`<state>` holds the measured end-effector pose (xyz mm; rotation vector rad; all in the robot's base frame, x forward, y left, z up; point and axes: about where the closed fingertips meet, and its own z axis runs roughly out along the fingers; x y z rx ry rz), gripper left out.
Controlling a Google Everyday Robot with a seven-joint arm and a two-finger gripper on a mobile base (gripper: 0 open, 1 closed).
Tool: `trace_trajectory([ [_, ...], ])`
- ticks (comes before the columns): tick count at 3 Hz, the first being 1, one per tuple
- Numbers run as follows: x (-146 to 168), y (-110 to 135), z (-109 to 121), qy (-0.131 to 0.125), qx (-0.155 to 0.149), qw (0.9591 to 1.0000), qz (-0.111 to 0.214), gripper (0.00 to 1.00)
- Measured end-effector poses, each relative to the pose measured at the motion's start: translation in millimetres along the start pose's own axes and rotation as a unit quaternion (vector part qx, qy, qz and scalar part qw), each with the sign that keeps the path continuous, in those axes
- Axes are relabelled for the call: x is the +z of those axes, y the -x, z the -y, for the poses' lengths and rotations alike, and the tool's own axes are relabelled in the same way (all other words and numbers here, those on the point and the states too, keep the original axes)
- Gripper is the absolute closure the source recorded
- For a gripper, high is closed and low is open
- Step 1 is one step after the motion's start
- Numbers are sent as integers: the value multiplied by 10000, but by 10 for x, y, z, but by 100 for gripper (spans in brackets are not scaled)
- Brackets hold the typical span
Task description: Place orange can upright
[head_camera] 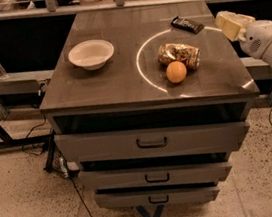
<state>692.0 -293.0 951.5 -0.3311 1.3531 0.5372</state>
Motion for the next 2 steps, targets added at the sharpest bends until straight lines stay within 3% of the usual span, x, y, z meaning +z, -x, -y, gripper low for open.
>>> trace_trajectory([
  [1,195,-94,-88,207,-174,9967,-761,46],
  [2,384,-190,-171,357,-661,9814,-1766,15],
])
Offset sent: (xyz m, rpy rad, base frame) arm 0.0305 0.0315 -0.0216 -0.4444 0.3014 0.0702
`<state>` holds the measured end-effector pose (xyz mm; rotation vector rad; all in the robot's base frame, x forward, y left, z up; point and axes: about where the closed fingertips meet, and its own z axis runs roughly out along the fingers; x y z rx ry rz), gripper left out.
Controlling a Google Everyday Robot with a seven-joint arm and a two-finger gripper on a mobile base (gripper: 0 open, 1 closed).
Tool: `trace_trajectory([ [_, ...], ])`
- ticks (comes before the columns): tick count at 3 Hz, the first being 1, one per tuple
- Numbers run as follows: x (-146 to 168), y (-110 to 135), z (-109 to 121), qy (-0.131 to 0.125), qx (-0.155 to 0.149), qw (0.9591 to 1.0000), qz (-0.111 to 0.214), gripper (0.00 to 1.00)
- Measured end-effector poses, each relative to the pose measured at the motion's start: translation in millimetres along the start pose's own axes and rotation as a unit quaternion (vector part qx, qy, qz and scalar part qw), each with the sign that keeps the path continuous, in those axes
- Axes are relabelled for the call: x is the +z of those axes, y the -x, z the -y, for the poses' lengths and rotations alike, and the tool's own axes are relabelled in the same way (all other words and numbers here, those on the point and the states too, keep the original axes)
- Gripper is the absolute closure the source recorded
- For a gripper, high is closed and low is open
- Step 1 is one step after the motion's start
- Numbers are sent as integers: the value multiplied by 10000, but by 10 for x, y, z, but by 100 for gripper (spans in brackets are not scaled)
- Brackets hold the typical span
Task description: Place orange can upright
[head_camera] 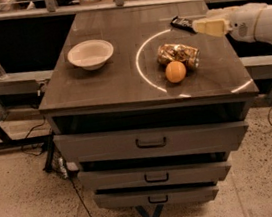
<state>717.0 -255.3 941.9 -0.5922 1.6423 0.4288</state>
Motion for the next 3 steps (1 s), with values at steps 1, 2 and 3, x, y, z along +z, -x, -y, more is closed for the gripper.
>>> trace_trajectory([
  [1,112,-17,-36,67,-395,9956,-842,0],
  [2,243,-23,-230,305,-665,9859,-1505,0],
  [3,379,-27,-436,538,-805,9778,-1859,0],
])
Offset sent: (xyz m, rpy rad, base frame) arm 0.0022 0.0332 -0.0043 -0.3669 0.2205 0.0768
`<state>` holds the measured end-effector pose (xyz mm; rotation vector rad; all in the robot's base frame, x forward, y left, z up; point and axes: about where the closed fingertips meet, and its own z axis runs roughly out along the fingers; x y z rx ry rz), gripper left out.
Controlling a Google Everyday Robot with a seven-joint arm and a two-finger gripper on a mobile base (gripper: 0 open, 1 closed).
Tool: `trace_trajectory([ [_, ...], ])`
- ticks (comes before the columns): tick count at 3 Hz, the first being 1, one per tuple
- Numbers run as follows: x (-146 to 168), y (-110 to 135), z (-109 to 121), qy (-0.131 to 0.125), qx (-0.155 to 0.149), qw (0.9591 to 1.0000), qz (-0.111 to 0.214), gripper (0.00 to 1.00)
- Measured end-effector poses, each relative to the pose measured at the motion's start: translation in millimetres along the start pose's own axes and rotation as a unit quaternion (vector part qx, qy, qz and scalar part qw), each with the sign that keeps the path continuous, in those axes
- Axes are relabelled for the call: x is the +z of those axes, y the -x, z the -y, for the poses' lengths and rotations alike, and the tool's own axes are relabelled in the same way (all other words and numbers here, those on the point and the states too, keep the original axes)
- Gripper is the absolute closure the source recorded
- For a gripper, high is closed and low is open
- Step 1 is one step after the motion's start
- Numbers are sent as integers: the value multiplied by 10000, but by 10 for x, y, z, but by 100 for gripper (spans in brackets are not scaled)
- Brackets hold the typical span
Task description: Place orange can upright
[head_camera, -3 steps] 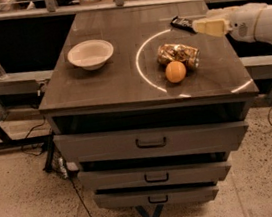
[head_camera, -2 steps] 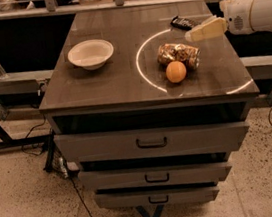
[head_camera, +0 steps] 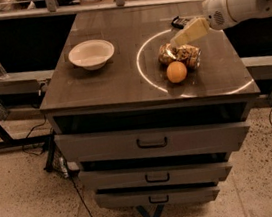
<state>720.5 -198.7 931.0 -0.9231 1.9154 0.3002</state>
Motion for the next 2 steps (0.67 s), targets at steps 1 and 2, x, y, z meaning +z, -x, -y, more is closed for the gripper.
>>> trace_trajectory([
  [1,190,4,-207,143,-393,9977,-530,0],
  [2,401,-90,-345,161,-887,9880,-1251,0],
])
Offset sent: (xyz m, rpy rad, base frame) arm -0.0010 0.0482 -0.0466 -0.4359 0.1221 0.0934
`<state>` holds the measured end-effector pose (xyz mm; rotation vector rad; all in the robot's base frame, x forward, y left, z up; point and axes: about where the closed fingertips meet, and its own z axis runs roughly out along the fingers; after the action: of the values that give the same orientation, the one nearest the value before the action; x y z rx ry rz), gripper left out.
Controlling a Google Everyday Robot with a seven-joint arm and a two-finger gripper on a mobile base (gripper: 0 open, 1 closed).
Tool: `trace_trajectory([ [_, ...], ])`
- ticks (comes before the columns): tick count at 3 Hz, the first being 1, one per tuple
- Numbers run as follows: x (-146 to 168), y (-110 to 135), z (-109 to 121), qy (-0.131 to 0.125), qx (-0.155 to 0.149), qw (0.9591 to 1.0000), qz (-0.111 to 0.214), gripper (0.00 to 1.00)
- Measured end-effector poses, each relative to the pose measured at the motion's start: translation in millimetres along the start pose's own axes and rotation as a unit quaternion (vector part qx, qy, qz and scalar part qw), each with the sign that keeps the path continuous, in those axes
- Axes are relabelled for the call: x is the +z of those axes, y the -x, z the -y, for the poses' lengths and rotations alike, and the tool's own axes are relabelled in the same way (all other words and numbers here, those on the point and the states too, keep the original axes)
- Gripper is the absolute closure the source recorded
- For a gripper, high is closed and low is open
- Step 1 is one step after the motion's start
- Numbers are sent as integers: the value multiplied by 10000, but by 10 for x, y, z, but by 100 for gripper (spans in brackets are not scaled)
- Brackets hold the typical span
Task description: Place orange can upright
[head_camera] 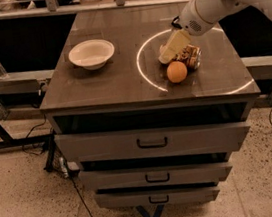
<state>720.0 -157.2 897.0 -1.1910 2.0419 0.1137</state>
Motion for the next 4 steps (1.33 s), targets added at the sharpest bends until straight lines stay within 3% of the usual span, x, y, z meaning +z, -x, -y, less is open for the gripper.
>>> trace_trajectory([
  [1,98,-28,-25,-34,-240,9990,-377,0],
  [2,211,-76,-62,24,-531,9950,-847,2],
  [4,280,-156,-118,120,-655,9911,-1153,47],
])
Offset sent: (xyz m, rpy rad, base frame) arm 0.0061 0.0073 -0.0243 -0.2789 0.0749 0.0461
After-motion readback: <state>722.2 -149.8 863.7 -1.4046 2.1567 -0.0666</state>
